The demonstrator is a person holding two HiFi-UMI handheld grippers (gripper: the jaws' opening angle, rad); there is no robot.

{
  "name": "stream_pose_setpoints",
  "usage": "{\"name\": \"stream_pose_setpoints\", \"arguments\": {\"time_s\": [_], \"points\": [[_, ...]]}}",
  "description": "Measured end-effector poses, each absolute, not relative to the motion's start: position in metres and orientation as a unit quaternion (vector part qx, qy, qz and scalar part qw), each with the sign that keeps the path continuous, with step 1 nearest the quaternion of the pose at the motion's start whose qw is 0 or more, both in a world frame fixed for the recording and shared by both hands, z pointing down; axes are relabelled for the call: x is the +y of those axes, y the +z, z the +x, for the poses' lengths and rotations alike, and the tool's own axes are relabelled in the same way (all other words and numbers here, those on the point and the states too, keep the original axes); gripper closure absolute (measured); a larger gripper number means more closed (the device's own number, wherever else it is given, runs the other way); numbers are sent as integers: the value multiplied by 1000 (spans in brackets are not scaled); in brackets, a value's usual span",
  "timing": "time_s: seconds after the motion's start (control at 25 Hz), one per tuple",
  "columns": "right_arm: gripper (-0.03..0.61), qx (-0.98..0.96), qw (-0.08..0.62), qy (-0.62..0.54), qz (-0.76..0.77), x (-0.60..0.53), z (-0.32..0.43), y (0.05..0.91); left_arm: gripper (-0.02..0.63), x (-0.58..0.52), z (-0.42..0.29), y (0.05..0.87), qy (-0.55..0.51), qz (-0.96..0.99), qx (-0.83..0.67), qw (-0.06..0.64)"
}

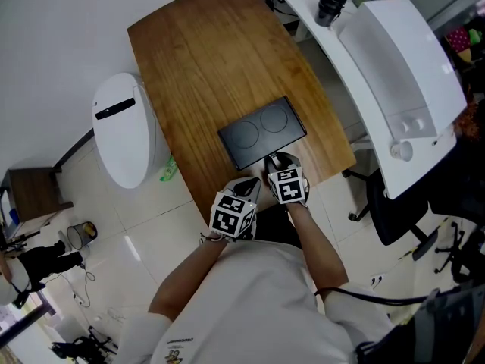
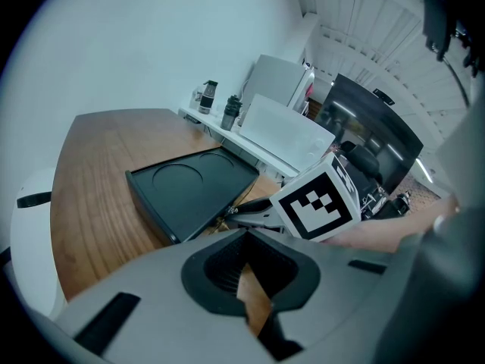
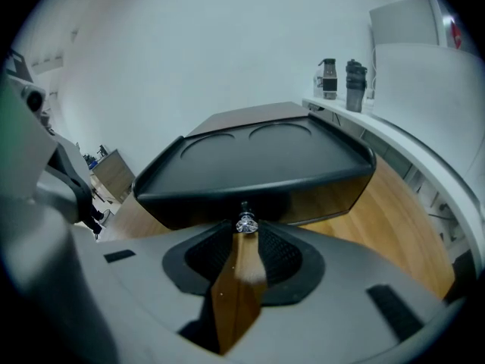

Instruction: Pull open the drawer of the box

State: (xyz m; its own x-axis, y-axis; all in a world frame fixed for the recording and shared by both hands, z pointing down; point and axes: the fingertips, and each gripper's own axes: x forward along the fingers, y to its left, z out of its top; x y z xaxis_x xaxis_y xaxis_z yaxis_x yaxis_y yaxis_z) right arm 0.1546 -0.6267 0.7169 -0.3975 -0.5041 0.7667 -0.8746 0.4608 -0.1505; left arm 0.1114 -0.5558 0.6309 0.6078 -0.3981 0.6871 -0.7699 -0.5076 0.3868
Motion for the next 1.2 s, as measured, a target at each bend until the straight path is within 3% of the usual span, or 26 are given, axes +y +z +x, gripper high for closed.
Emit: {"name": "stream_pose_setpoints", "arguments": {"time_s": [1.2], "points": [[522, -787, 348, 257, 441, -630, 156, 714, 614, -549, 99, 629, 262, 821, -366, 352]]}}
